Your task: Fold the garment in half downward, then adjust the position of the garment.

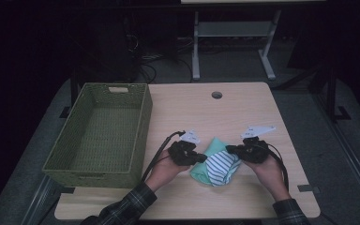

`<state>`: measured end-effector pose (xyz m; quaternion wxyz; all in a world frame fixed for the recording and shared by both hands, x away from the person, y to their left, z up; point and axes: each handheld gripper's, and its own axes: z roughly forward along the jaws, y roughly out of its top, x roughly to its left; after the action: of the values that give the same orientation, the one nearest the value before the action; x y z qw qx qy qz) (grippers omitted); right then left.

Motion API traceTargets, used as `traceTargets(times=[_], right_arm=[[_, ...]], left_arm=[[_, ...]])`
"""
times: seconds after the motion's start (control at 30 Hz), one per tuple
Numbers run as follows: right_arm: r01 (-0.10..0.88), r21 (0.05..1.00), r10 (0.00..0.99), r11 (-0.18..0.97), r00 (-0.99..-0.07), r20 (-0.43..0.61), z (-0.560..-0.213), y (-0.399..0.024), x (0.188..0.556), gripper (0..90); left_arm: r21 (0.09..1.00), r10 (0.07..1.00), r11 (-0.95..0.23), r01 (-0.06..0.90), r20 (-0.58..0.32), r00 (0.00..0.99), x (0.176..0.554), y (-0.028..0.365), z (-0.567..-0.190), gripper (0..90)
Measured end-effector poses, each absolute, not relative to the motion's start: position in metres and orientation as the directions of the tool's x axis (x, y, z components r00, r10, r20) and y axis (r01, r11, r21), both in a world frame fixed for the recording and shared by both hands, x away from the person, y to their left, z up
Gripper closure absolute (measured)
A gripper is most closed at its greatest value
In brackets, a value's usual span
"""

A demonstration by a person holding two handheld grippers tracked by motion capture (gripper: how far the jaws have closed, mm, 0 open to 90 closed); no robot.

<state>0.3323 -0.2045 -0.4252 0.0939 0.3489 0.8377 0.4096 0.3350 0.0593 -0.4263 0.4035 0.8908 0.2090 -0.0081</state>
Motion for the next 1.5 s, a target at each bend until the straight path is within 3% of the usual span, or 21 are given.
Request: traceTargets(times=[0.53, 0.63, 1.17, 1.5], right_arm=[[0.517, 0.694, 0.634, 0.501, -0.765, 0.112, -0.451, -0.151, 0.371, 89.9], [0.531, 0.668, 0.638, 0.521, -0.762, 0.108, -0.459, -0.151, 0.374, 89.9], [0.542, 0.696, 0.678, 0.472, -0.728, 0.107, -0.446, -0.173, 0.379, 89.9], [0.583, 0.678, 0.715, 0.449, -0.689, 0.118, -0.454, -0.189, 0.393, 89.9]], left_arm=[[0.651, 0.392, -0.650, 0.391, -0.153, 0.907, 0.337, 0.060, -0.449, 89.6], [0.623, 0.374, -0.690, 0.369, -0.130, 0.918, 0.337, 0.058, -0.453, 89.6], [0.666, 0.369, -0.638, 0.387, -0.177, 0.912, 0.322, 0.067, -0.437, 89.5], [0.633, 0.355, -0.673, 0.384, -0.179, 0.918, 0.307, 0.071, -0.446, 89.5]])
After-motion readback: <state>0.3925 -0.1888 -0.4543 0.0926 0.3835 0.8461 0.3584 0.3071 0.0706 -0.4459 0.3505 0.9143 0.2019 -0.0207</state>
